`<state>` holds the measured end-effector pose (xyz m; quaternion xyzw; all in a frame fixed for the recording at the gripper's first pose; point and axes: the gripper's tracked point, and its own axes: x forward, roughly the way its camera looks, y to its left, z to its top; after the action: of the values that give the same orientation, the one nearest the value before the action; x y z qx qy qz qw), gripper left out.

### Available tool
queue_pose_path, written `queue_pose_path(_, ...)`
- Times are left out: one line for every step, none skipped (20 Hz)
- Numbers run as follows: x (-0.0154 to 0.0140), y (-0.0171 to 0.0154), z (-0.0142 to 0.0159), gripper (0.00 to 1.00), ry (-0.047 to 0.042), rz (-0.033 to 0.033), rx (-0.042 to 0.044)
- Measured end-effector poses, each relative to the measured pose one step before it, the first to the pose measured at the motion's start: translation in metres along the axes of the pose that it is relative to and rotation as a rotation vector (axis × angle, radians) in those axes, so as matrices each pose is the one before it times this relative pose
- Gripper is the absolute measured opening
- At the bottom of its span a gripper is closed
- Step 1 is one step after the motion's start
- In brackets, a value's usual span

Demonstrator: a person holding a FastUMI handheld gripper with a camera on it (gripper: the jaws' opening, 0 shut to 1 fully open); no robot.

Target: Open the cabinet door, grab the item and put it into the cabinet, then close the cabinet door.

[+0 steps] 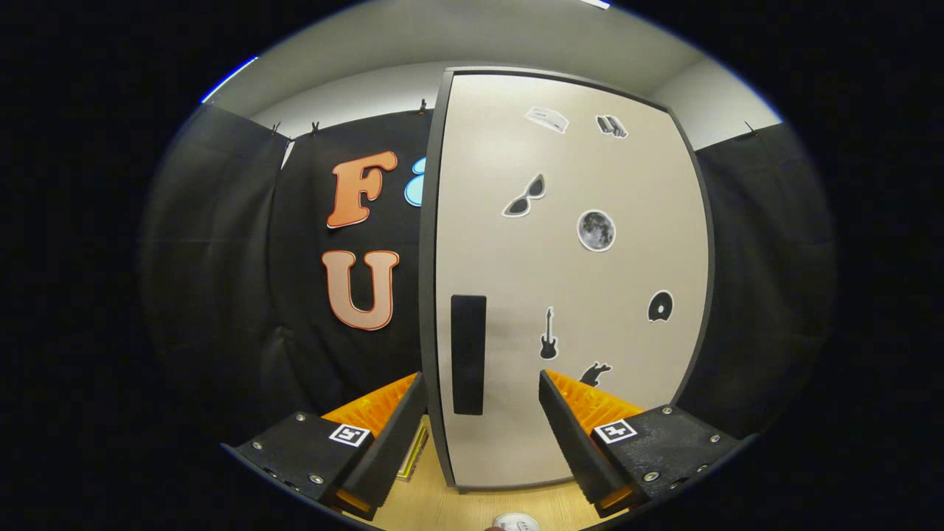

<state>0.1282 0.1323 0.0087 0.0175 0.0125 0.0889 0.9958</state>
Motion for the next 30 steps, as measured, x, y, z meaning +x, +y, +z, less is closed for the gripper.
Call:
queue_pose_path(0.00687, 0.00251, 0.00023, 0.95, -0.00017, 0.00172, -0.00173)
queue_pose_path(0.00710, 0.00255, -0.00049, 0.95, 0.00159, 0.00172, -0.00184)
queue_pose_path(0.00692, 0.00181, -0.00063, 0.95, 0.00251, 0.00118, -0.00228)
queue_pose_path(0.00675, 0.00190, -0.00042, 0.95, 0.00081, -0.00096, 0.00179)
queue_pose_path(0.00700, 0.00164, -0.00094, 0.95, 0.00170, 0.00048, 0.00366)
queue_pose_path(0.00678, 0.00089, -0.00128, 0.95, 0.00149, -0.00386, 0.00218)
queue_pose_path(0.00589, 0.00083, -0.00087, 0.95, 0.00126, -0.00056, 0.00169)
queue_pose_path(0.00553, 0.00036, -0.00159, 0.95, 0.00445, -0.00249, 0.00158)
queue_pose_path(0.00417, -0.00008, -0.00004, 0.95, -0.00300, -0.00197, 0.00252)
queue_pose_path(0.00409, -0.00001, -0.00135, 0.95, -0.00138, -0.00205, 0.00303)
queue_pose_path(0.00202, -0.00069, -0.00053, 0.94, -0.00351, -0.00461, 0.00137)
queue_pose_path(0.00278, -0.00002, -0.00059, 0.93, -0.00072, 0.00154, -0.00064)
queue_pose_path(0.00084, -0.00080, -0.00007, 0.84, -0.00510, -0.00370, 0.00109)
queue_pose_path(0.00083, -0.00038, 0.00139, 0.78, -0.00581, -0.00205, -0.00072)
queue_pose_path(0.00086, -0.00010, 0.00011, 0.64, -0.00358, -0.00024, -0.00147)
queue_pose_path(0.00001, -0.00195, -0.00151, 0.57, -0.00043, -0.00659, -0.00279)
queue_pose_path(0.00026, 0.00070, -0.00061, 0.44, 0.00218, 0.00643, 0.00684)
queue_pose_path(-0.00207, 0.00002, -0.00007, 0.39, 0.00050, -0.00199, 0.00732)
queue_pose_path(-0.00136, -0.00049, 0.00015, 0.36, 0.00578, -0.00037, 0.00504)
queue_pose_path(-0.00225, -0.00034, 0.00039, 0.35, 0.00474, -0.00309, 0.00388)
queue_pose_path(-0.00249, -0.00020, -0.00073, 0.34, 0.00485, -0.00286, 0.00328)
queue_pose_path(-0.00365, 0.00020, 0.00161, 0.33, 0.00333, -0.00063, -0.00037)
queue_pose_path(-0.00500, 0.00006, 0.00105, 0.30, 0.00606, -0.00087, -0.00040)
queue_pose_path(-0.00578, 0.00028, 0.00033, 0.29, 0.00140, -0.00297, 0.00190)
queue_pose_path(-0.00746, -0.00160, 0.00047, 0.27, 0.00700, 0.00078, -0.00199)
queue_pose_path(-0.00682, -0.00061, 0.00073, 0.27, 0.00434, 0.00134, 0.01060)
queue_pose_path(-0.00813, -0.00181, 0.00107, 0.24, 0.00422, -0.00082, 0.01274)
queue_pose_path(-0.00840, -0.00427, -0.00058, 0.24, -0.00187, -0.00196, 0.00401)
queue_pose_path(-0.00772, -0.00406, -0.00009, 0.22, -0.00198, -0.00517, -0.00164)
queue_pose_path(-0.01084, -0.00777, 0.00052, 0.22, -0.00578, -0.01277, -0.00573)
